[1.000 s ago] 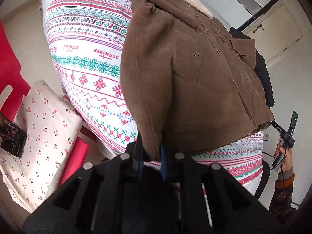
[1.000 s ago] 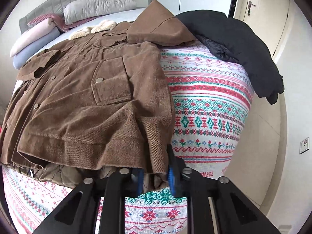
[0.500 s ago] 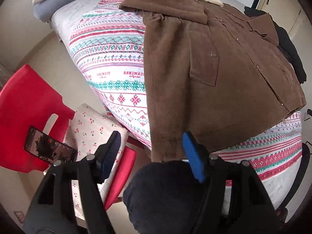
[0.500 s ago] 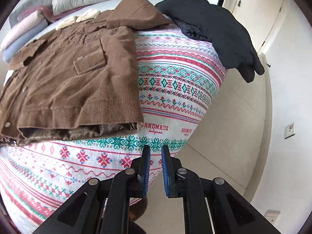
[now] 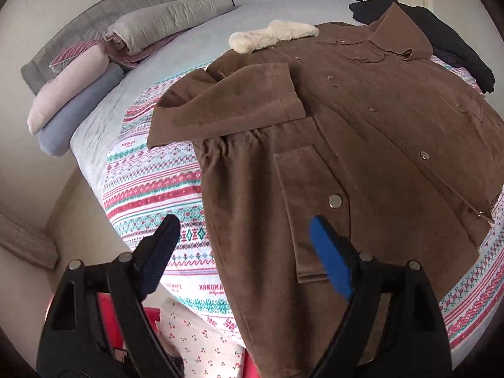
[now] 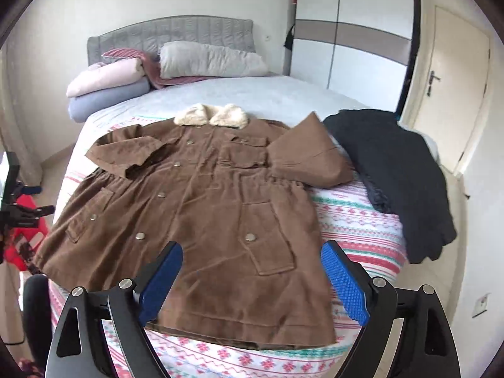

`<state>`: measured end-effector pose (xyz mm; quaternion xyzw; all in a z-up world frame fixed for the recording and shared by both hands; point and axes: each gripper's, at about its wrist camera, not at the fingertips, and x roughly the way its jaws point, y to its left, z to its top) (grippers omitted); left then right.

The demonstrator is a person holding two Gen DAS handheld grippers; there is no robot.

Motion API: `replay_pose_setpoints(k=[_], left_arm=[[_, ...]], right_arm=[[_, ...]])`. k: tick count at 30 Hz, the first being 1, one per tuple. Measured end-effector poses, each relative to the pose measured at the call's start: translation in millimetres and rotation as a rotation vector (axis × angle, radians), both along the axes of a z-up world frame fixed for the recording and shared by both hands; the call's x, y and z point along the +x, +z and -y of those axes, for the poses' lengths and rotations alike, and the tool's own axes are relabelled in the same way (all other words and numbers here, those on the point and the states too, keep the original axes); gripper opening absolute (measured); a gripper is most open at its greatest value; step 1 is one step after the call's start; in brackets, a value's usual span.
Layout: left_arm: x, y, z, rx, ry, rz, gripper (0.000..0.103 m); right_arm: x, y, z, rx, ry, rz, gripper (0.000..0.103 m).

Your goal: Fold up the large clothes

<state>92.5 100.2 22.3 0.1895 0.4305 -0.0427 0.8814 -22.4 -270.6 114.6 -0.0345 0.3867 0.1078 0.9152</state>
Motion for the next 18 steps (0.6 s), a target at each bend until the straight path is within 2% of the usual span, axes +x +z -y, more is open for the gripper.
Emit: replay_pose_setpoints(k=[2, 5, 10, 13, 15, 16, 18], left_arm=[[21, -4, 12, 0.023, -0.057, 0.005, 0.085], [52, -12, 27, 0.024, -0.130, -0.003, 0.085], [92, -33, 43, 0.055, -0.206, -0.016, 0.085], [109, -45, 51, 0.087, -0.242, -0.023, 0.083], [121, -51, 55, 0.102, -0.256, -0.025, 0.072], [128, -54, 56, 0.108, -0.255, -0.031, 0.058], [142, -53, 54, 0.076, -0.235, -0.062, 0.019]], right_arm=[[16, -10, -18, -0.014, -0.005, -0.051, 0.091], [35, -26, -40, -0.064, -0.011, -0.068, 0.091], [64, -58, -52, -0.050, 0.031, -0.148, 0.091], [78, -77, -56, -0.074, 0.044, -0.177, 0.091], [87, -88, -57, -0.069, 0.045, -0.203, 0.091], [91, -93, -57, -0.064, 0.041, -0.213, 0.091], [100, -100, -57, -0.055, 0.031, -0.231, 0.091]])
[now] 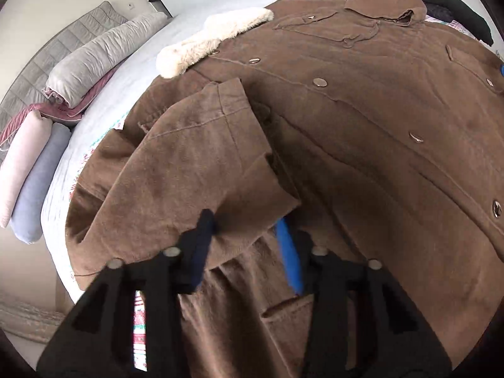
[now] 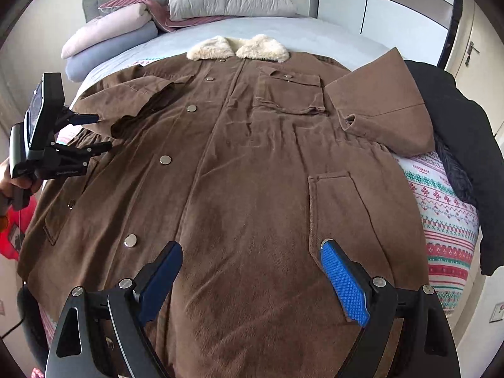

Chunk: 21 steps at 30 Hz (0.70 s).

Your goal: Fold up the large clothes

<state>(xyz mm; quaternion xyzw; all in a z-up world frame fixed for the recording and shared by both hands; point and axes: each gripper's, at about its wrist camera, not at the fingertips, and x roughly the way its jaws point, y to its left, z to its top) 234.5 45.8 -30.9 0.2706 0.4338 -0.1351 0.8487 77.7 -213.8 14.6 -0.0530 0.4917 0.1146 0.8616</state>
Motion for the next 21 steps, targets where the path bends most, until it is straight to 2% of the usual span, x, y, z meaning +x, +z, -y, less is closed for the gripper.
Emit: replay_pose_setpoints(k=[1, 3, 8, 11, 13, 15, 17, 19, 21], left_arm=[[5, 6, -4, -0.041, 0.026, -0.008, 0.016], [13, 30, -17, -0.118, 0.088, 0.039, 0.011], [16, 126, -88, -0.235, 0.292, 0.287, 0.010], [24, 174, -151, -0.261, 0.470, 0.384, 0.010], [24, 196, -193, -0.246, 0.578, 0.470, 0.009], [24, 208, -235, -0.218, 0.691, 0.543, 0.009], [21, 209, -278, -0.232, 0.806, 0.578, 0.009], [19, 201, -319, -0.269, 0.934, 0.580, 0.009], [18, 180, -352, -0.283, 1.056, 0.566, 0.009]], right_arm=[[4, -2, 0, 0.005, -0.008, -0.004, 0.091], [11, -4, 1, 0.015, -0.025, -0.003, 0.091], [25, 2, 6, 0.042, -0.045, 0.010, 0.091], [30, 7, 4, 0.016, -0.033, 0.034, 0.091], [31, 10, 2, 0.003, -0.028, 0.056, 0.091], [33, 12, 1, 0.000, -0.026, 0.070, 0.091], [37, 12, 1, 0.001, -0.029, 0.073, 0.091], [39, 11, 0, -0.006, -0.034, 0.071, 0.091], [42, 9, 1, -0.012, -0.040, 0.072, 0.091]])
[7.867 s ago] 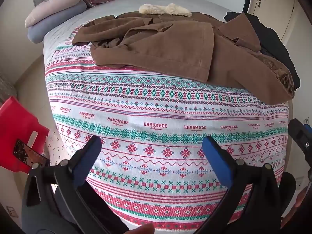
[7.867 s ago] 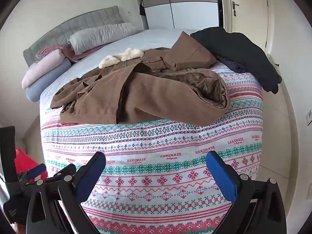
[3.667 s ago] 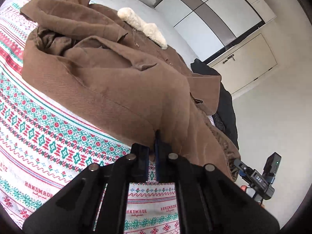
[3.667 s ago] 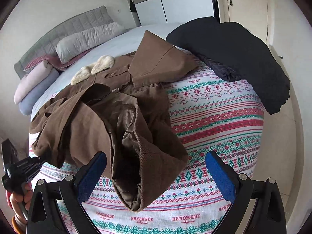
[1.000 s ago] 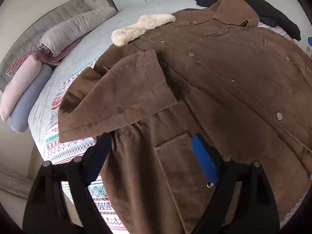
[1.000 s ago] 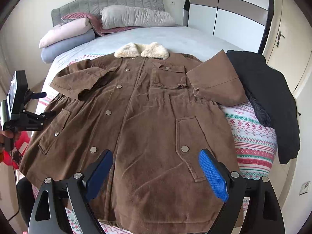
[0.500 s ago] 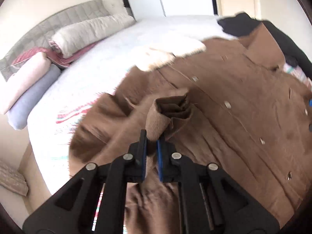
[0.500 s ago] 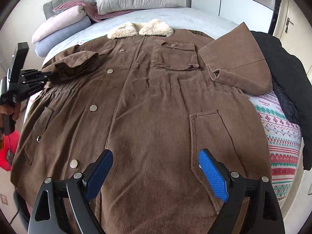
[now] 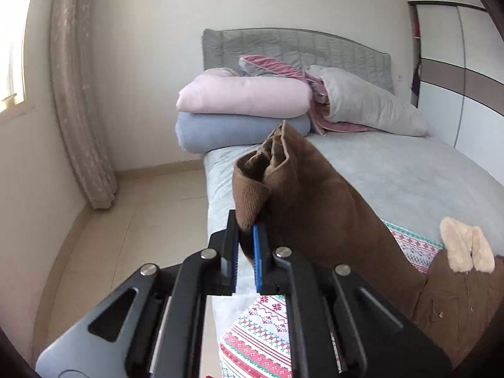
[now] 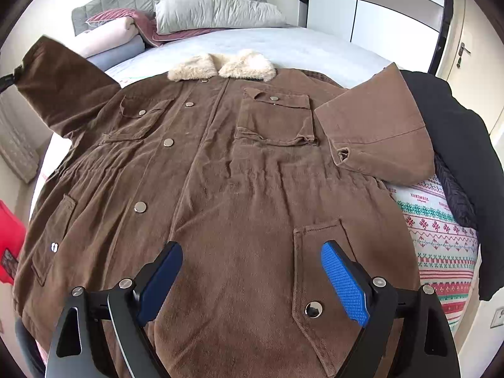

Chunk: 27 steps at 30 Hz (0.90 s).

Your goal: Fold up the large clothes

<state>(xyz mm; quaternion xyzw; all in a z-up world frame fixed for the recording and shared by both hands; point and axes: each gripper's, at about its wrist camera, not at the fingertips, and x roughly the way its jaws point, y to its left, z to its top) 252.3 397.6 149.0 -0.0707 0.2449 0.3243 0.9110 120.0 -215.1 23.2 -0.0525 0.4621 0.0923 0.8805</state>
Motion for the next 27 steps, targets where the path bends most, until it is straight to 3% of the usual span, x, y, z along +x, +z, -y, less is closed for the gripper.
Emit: replay_pose_setpoints(k=[3, 6, 9, 12, 14, 18, 19, 20, 22, 25, 26, 27], left_arm=[[8, -54, -31, -0.030, 0.125, -0.086, 0.011], [19, -110, -53, -0.036, 0.198, -0.245, 0.013], [19, -141, -60, -0.041, 0.259, -0.302, 0.014], [16, -148, -60, -0.049, 0.283, -0.307, 0.010], [13, -139, -59, -0.065, 0.288, -0.267, 0.009], [-10, -105, -58, -0.053, 0.360, -0.058, 0.008], [-11, -104, -57, -0.025, 0.401, -0.060, 0.008], [-5, -111, -61, -0.014, 0.426, -0.115, 0.008], [15, -139, -69, -0.052, 0.423, -0.303, 0.008], [14, -162, -73, -0.157, 0.417, -0.393, 0.017], [13, -164, -70, -0.167, 0.400, -0.418, 0.032], [12, -165, -66, -0.166, 0.374, -0.429, 0.055]], right_arm=[[6, -2, 3, -0.016, -0.018, 0.018, 0.091], [13, -5, 12, -0.032, -0.047, 0.027, 0.091], [19, -4, 25, -0.037, -0.086, 0.024, 0.091], [21, -1, 43, -0.032, -0.124, 0.035, 0.091], [21, 1, 55, -0.022, -0.157, 0.034, 0.091], [20, 1, 69, 0.002, -0.198, 0.031, 0.091], [18, 1, 70, -0.001, -0.200, 0.031, 0.091], [18, 0, 70, -0.004, -0.200, 0.032, 0.091], [18, -2, 70, -0.004, -0.198, 0.037, 0.091], [21, -3, 72, -0.005, -0.190, 0.041, 0.091], [24, -4, 72, -0.015, -0.186, 0.043, 0.091], [27, -3, 72, -0.031, -0.181, 0.047, 0.091]])
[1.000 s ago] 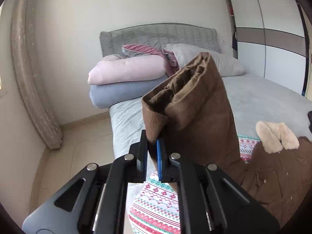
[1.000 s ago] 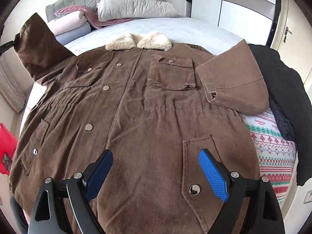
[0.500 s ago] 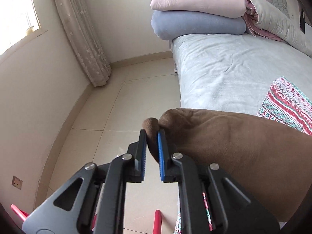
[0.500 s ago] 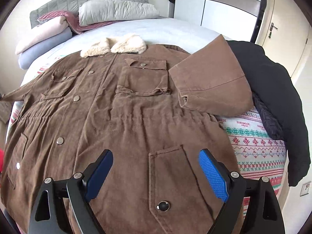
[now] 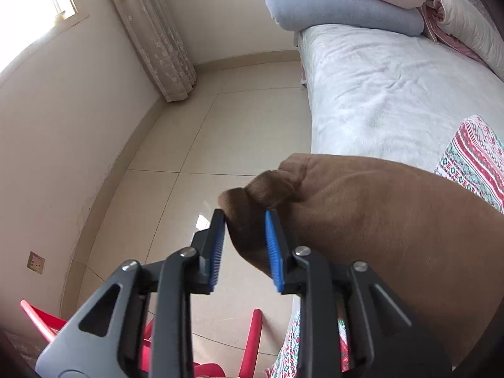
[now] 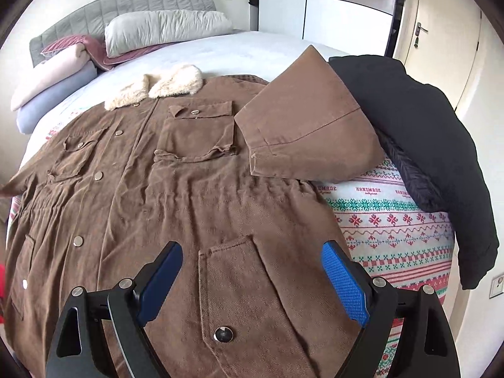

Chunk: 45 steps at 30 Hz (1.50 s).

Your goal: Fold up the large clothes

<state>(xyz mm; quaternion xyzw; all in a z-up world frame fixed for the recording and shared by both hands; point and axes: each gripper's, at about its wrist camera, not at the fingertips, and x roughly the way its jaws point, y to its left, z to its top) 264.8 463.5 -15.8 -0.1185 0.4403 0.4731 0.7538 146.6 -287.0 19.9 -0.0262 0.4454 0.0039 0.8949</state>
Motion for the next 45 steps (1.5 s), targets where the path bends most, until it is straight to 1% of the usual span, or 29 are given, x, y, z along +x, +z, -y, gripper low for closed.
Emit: replay_pose_setpoints(k=[2, 4, 6, 7, 9, 12, 13, 14, 15, 16, 19, 21, 23, 26, 28, 30, 31, 33, 34, 35, 36, 37, 38, 39, 40, 41, 42, 43, 45], left_arm=[[-2, 5, 14, 0.011, -0.052, 0.012, 0.075], [-4, 14, 32, 0.014, -0.105, 0.040, 0.077], [-2, 22, 51, -0.011, -0.165, 0.042, 0.081], [-1, 25, 61, -0.018, -0.193, 0.043, 0.081], [0, 32, 81, -0.023, -0.244, 0.041, 0.081], [-1, 40, 110, -0.027, -0.318, 0.033, 0.081], [-1, 42, 120, -0.027, -0.347, 0.030, 0.081], [0, 44, 130, -0.024, -0.379, 0.025, 0.081], [1, 45, 140, -0.022, -0.416, 0.018, 0.081], [2, 47, 151, -0.020, -0.456, 0.014, 0.081], [6, 55, 186, -0.007, -0.572, 0.014, 0.081], [11, 60, 209, -0.007, -0.644, 0.025, 0.081], [16, 62, 228, -0.024, -0.713, 0.035, 0.081], [24, 59, 247, -0.074, -0.790, 0.043, 0.081], [32, 55, 251, -0.096, -0.811, 0.046, 0.081], [40, 52, 251, -0.109, -0.813, 0.043, 0.081], [46, 50, 248, -0.114, -0.806, 0.038, 0.081], [57, 48, 240, -0.122, -0.791, 0.024, 0.081], [62, 46, 236, -0.120, -0.781, 0.016, 0.081], [67, 45, 230, -0.114, -0.775, 0.011, 0.081], [73, 45, 225, -0.105, -0.773, 0.005, 0.081], [79, 45, 219, -0.094, -0.774, -0.001, 0.081], [87, 43, 215, -0.082, -0.778, -0.007, 0.081], [95, 42, 210, -0.069, -0.787, -0.012, 0.081], [103, 40, 207, -0.061, -0.799, -0.016, 0.081], [112, 39, 203, -0.061, -0.814, -0.017, 0.081], [122, 37, 200, -0.066, -0.830, -0.019, 0.081], [132, 35, 199, -0.071, -0.843, -0.017, 0.081], [153, 30, 199, -0.091, -0.882, -0.001, 0.081]], right_arm=[[10, 1, 0, -0.040, 0.004, 0.012, 0.091], [26, 1, -3, -0.071, 0.023, 0.015, 0.091], [46, -4, -9, -0.100, 0.050, 0.003, 0.091], [57, -7, -14, -0.123, 0.069, 0.000, 0.091], [80, -19, -23, -0.218, 0.093, -0.012, 0.091], [113, -46, -26, -0.407, 0.071, -0.056, 0.088], [120, -53, -24, -0.455, 0.064, -0.064, 0.070], [124, -57, -21, -0.450, 0.081, -0.073, 0.054], [126, -54, -17, -0.401, 0.095, -0.072, 0.027], [126, -46, -14, -0.384, 0.087, -0.051, 0.011], [117, -1, -6, -0.422, 0.068, 0.079, 0.009], [114, 35, 14, -0.452, 0.008, 0.154, 0.008], [117, 69, 47, -0.491, -0.093, 0.204, 0.008], [124, 109, 113, -0.520, -0.286, 0.223, 0.008], [130, 123, 162, -0.514, -0.419, 0.199, 0.008], [137, 125, 207, -0.497, -0.530, 0.144, 0.008], [140, 121, 225, -0.498, -0.578, 0.102, 0.008], [148, 102, 253, -0.539, -0.651, -0.002, 0.008], [151, 91, 265, -0.525, -0.679, -0.051, 0.009], [151, 83, 276, -0.477, -0.709, -0.075, 0.009], [149, 79, 283, -0.425, -0.731, -0.069, 0.011], [149, 77, 286, -0.403, -0.751, -0.054, 0.016], [147, 77, 287, -0.414, -0.776, -0.036, 0.019], [147, 80, 285, -0.423, -0.780, -0.014, 0.025], [146, 83, 283, -0.422, -0.775, 0.012, 0.041], [145, 89, 279, -0.413, -0.765, 0.046, 0.051], [142, 95, 275, -0.392, -0.748, 0.087, 0.063], [143, 101, 267, -0.369, -0.725, 0.119, 0.066], [151, 110, 247, -0.322, -0.674, 0.153, 0.068]])
